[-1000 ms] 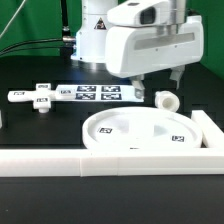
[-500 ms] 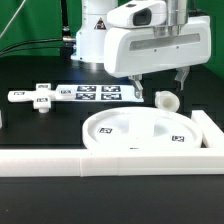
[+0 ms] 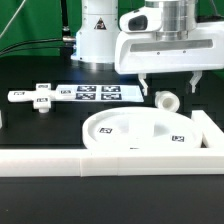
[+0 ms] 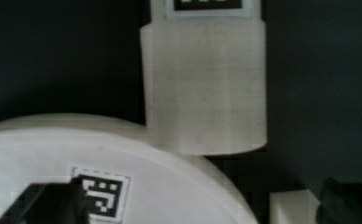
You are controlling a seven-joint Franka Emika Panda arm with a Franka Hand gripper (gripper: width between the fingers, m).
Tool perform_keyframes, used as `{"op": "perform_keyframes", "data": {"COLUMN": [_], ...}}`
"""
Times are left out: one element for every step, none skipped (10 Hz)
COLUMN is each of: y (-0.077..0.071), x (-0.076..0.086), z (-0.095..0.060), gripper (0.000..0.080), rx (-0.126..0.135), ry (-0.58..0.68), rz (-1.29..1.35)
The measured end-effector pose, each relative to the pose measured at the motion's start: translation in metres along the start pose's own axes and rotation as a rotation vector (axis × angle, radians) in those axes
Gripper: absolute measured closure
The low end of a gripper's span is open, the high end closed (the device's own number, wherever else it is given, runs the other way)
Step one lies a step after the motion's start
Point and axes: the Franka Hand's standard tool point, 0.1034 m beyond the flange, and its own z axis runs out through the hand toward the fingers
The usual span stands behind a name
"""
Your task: Assemble round table
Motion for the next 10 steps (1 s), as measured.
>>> {"op": "perform_keyframes", "data": {"y": [-0.001, 0.0, 0.001, 0.002, 0.001, -0.001, -0.002, -0.002, -0.003, -0.004], "x": [0.001, -0.002, -0.005, -0.008, -0.01, -0.007, -0.007, -0.012, -0.011, -0.013], "z": [0.0, 0.001, 0.0, 0.0, -0.001, 0.0, 0.003, 0.005, 0.009, 0.014], "gripper": [0.015, 0.015, 0.015, 0.015, 0.015, 0.015, 0.015, 0.015, 0.015, 0.015], "rx": [0.001, -0.003, -0.013, -0.021, -0.022, -0.02, -0.016, -0.019, -0.021, -0.023], "ry": [0.005, -0.017, -0.086, -0.176, -0.277, -0.344, -0.383, -0.47, -0.527, -0.564], "rz": [-0.001, -0.005, -0.011, -0.005, 0.01, 0.011, 0.003, 0.001, 0.0, 0.0]}}
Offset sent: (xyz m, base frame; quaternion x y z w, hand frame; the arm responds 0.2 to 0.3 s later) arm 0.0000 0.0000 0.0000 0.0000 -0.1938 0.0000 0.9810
